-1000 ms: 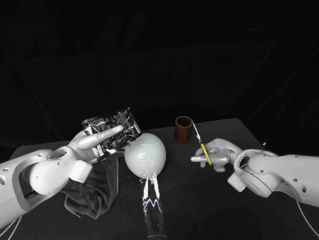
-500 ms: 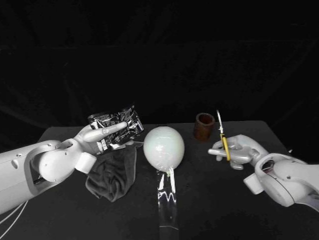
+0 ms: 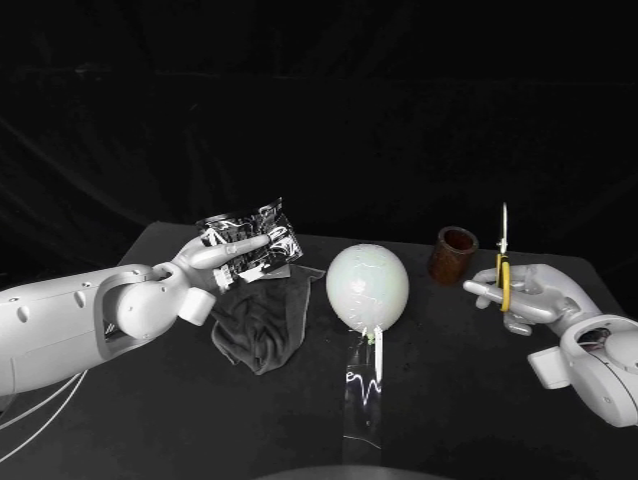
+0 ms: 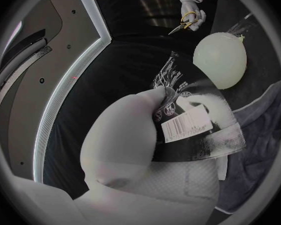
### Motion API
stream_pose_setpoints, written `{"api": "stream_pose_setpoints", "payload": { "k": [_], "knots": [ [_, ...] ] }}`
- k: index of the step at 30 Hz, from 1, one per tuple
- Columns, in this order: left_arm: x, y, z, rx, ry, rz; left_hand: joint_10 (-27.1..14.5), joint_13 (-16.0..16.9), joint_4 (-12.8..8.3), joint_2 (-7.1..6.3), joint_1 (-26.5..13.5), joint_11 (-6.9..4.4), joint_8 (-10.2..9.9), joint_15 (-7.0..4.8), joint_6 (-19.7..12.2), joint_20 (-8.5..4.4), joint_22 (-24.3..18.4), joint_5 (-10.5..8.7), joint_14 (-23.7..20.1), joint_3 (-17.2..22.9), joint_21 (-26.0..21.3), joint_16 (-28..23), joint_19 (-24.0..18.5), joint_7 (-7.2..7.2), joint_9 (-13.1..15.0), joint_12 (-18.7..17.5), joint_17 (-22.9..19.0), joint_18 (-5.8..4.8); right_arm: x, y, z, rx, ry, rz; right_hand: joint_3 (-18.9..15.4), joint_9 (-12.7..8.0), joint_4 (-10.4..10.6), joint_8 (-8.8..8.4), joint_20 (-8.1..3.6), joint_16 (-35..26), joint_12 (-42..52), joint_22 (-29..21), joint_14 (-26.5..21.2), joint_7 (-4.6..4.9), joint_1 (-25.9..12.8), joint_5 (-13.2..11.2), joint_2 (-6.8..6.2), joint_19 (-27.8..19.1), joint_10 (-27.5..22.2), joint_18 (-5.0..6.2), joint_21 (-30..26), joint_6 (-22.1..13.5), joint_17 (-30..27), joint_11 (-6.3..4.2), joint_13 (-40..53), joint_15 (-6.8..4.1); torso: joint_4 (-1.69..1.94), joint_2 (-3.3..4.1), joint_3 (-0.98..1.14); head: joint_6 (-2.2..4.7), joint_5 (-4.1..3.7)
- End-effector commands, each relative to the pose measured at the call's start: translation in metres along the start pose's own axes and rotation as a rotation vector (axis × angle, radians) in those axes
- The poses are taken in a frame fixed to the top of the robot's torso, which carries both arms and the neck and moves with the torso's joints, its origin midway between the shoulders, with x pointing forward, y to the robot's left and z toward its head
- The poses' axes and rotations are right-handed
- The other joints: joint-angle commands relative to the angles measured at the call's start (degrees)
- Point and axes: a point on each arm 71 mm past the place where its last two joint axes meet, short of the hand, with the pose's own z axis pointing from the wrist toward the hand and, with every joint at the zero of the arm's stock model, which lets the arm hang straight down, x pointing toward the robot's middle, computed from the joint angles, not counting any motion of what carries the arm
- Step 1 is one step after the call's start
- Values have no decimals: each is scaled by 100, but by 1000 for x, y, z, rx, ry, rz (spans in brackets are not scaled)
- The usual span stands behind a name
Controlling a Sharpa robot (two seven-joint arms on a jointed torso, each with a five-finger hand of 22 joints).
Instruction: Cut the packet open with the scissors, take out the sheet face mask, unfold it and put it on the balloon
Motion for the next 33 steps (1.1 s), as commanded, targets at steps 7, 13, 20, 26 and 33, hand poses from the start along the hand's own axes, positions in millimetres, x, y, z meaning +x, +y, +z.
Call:
{"api": "stream_pose_setpoints", "payload": {
  "k": [7,13,20,26,33],
  "knots": [
    [-15,5,-6,169,-174,156,-277,-64,-389,6,-25,93,-149,138,-39,168,-6,10,-460,121,-173,-153,-806,96,490,-13,4,-334,-3,0,4,-16,-18,11,-154,-21,34,-59,16,-12,-44,808,7,29,387,8,393,-12,88,70,-43,13,-25,-45,-32,43,36,-35,-20,-74,368],
    [-18,22,-10,211,-250,241,-489,-122,-473,-53,-89,163,-263,237,-116,234,-11,7,-730,99,-227,-275,-1134,150,447,-24,-48,-403,-4,-1,6,-11,-19,10,-154,-25,47,-67,19,-12,-50,809,7,33,364,7,387,-12,86,70,-43,14,-23,-40,-42,47,37,-43,-20,-87,443],
    [-21,47,-12,219,-297,322,-617,-144,-557,-127,-88,207,-366,289,-174,286,-17,9,-855,122,-257,-336,-1318,185,396,-23,-85,-428,-5,-2,6,-8,-21,10,-153,-27,55,-71,20,-18,-52,807,3,35,353,7,385,-17,86,72,-51,15,-34,-38,-47,49,26,-24,-17,-82,465],
    [-23,63,-12,208,-309,354,-693,-147,-589,-196,-128,233,-437,346,-186,326,-29,7,-981,169,-291,-421,-1456,194,353,-17,-139,-414,-6,-2,6,-7,-22,9,-152,-30,63,-77,22,-21,-56,809,1,38,339,7,383,-14,85,70,-46,15,-38,-36,-53,51,24,-21,-16,-91,453],
    [-21,74,-8,152,-255,381,-1321,-181,-587,-491,-300,425,-687,582,-508,506,-146,-9,-1541,294,-553,-751,-1931,204,227,-47,-324,-454,-6,-2,6,-6,-22,11,-152,-30,63,-77,22,-21,-56,809,1,38,339,7,383,-14,85,70,-46,15,-38,-36,-53,51,19,-22,-12,-113,455]
  ]
}}
